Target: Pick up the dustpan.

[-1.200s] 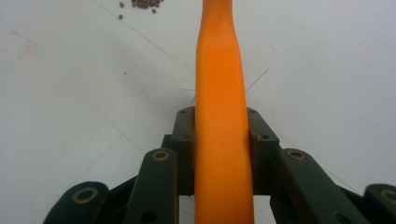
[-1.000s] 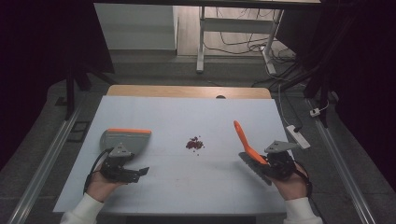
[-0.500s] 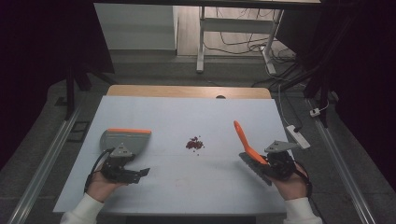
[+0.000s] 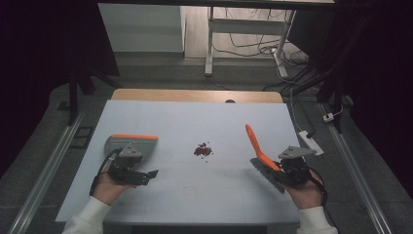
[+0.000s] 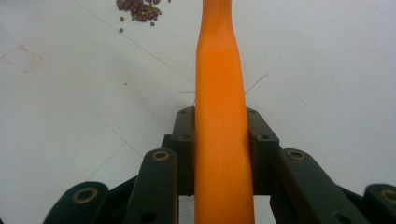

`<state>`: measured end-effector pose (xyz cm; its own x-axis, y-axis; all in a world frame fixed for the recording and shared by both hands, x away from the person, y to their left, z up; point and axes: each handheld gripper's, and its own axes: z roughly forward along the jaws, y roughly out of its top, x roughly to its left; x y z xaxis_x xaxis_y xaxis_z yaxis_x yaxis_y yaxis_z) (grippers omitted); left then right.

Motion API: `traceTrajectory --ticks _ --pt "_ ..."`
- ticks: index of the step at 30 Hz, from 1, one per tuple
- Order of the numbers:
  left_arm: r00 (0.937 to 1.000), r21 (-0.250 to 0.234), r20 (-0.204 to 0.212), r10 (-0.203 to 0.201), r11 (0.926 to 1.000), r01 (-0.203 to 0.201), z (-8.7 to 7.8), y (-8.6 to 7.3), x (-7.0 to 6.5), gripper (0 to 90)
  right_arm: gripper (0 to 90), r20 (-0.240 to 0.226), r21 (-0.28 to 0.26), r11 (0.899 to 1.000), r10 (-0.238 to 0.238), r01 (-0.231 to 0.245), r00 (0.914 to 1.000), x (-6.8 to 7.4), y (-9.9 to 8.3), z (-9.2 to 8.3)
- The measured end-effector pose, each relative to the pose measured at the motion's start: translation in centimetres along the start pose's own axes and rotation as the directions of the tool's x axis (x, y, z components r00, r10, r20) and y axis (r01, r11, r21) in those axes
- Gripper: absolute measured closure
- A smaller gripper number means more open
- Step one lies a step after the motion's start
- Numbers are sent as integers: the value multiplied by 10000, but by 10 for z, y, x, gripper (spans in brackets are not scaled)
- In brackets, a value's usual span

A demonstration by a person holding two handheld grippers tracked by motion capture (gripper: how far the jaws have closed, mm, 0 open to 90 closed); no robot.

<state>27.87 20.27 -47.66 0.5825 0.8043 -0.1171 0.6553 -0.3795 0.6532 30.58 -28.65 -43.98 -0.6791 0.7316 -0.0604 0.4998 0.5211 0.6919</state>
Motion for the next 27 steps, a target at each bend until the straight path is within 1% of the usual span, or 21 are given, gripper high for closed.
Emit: traceTrajectory --ticks 2,5,7,11,14,17,21,27 --pt "9998 -79 -147 -111 9999 110 -2 3 -1 189 701 -32 -16 10000 -18 18 10000 0 0 0" --pt "9995 -216 -266 -169 9996 163 -6 7 -1 192 701 -22 -35 10000 3 -3 10000 -1 -1 -1" --pt "9992 -175 -345 -195 9997 189 -10 6 1 192 701 -9 -26 10000 -4 4 10000 -1 -1 -1" --pt "9973 -251 -574 -453 9987 439 -22 2 10 193 701 42 31 10000 44 -44 10000 -1 -1 0" --pt "9939 -530 -808 -755 9960 713 -36 -1 20 194 700 56 91 9999 81 -82 10000 -2 -2 1" --pt "9897 -686 -941 -1075 9925 1012 -44 -4 28 194 700 49 95 10000 -7 7 10000 -1 -2 2" --pt "9858 -850 -1123 -1248 9897 1156 -51 -9 32 196 701 35 96 9999 -46 46 10000 0 -1 2" --pt "9810 -898 -1248 -1484 9864 1377 -60 -15 39 196 700 93 109 9999 20 -21 10000 -2 -3 2"
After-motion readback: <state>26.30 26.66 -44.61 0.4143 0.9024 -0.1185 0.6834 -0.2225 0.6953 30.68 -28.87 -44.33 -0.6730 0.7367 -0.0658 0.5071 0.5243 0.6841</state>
